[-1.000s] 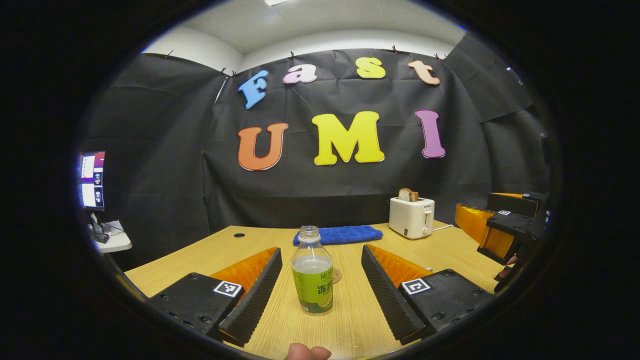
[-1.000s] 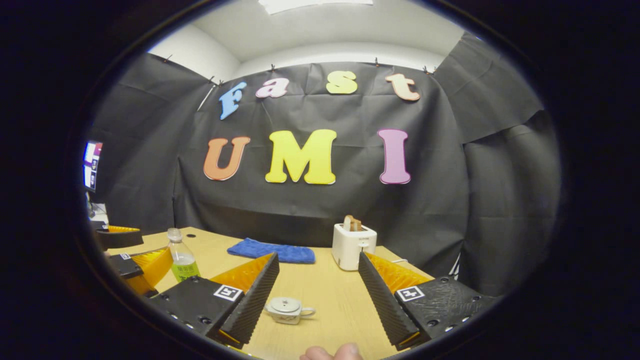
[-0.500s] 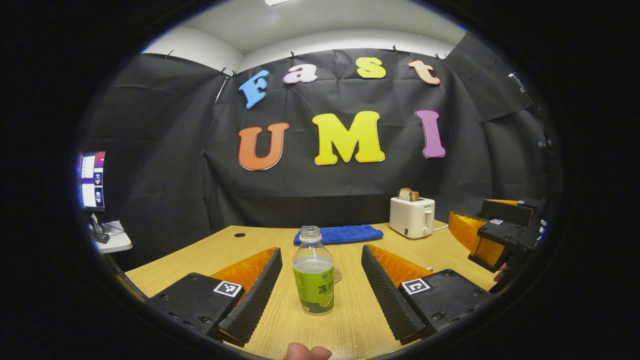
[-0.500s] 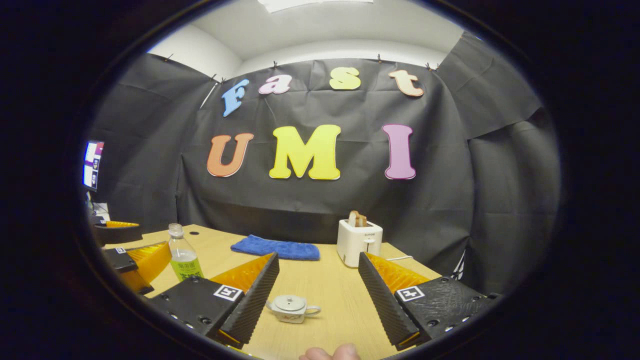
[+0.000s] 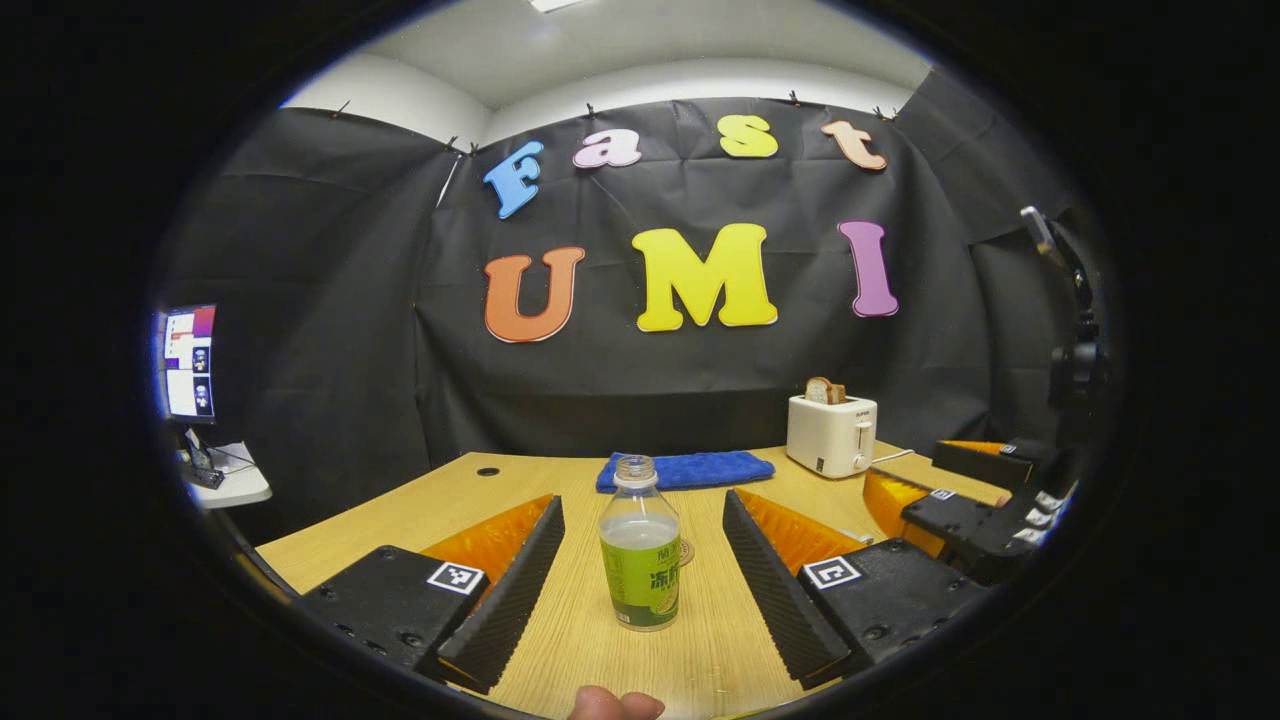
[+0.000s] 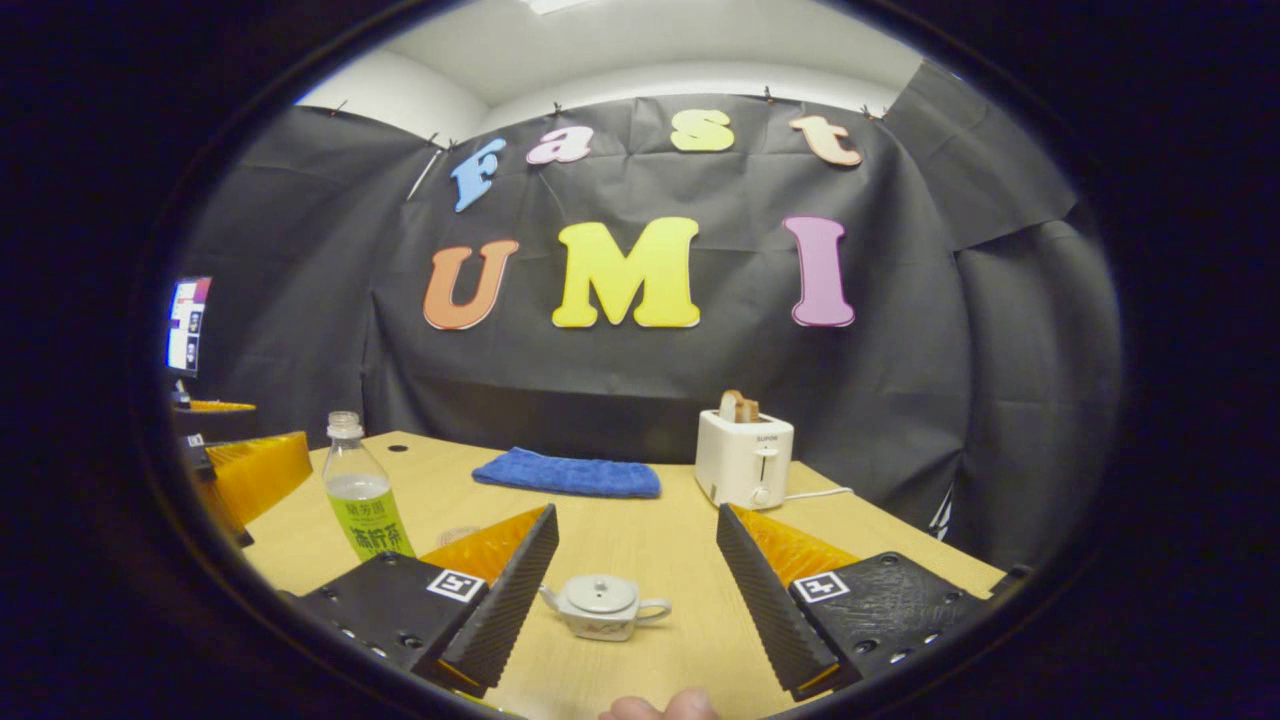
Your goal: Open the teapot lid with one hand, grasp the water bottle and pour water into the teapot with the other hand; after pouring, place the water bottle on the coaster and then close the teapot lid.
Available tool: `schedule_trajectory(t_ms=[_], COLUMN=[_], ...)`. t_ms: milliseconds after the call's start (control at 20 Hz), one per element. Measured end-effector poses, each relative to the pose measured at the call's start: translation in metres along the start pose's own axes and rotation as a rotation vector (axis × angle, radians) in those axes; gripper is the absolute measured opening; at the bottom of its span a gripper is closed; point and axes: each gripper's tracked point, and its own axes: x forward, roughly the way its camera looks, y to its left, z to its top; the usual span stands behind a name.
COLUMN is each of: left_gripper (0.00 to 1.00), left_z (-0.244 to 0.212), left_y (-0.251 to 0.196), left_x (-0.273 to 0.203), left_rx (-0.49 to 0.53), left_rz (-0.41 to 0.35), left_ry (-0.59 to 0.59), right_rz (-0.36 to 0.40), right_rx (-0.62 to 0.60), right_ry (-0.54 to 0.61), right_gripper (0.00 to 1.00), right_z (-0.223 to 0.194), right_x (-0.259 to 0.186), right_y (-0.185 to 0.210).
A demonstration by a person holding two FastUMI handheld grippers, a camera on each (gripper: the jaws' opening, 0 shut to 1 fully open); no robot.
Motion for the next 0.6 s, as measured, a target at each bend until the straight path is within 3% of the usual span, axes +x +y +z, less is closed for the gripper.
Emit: schedule_trajectory(t_ms=[600], left_gripper=[1.00], left_z=[0.006], left_y=[0.018], left_x=[-0.002], left_rx=[-0.025], left_rz=[0.027], left_ry=[-0.007], right_rz=[0.003], right_rx=[0.012], right_ry=[0.106], right_gripper=[0.97], right_z=[-0.056], right_x=[0.059], right_y=[0.020])
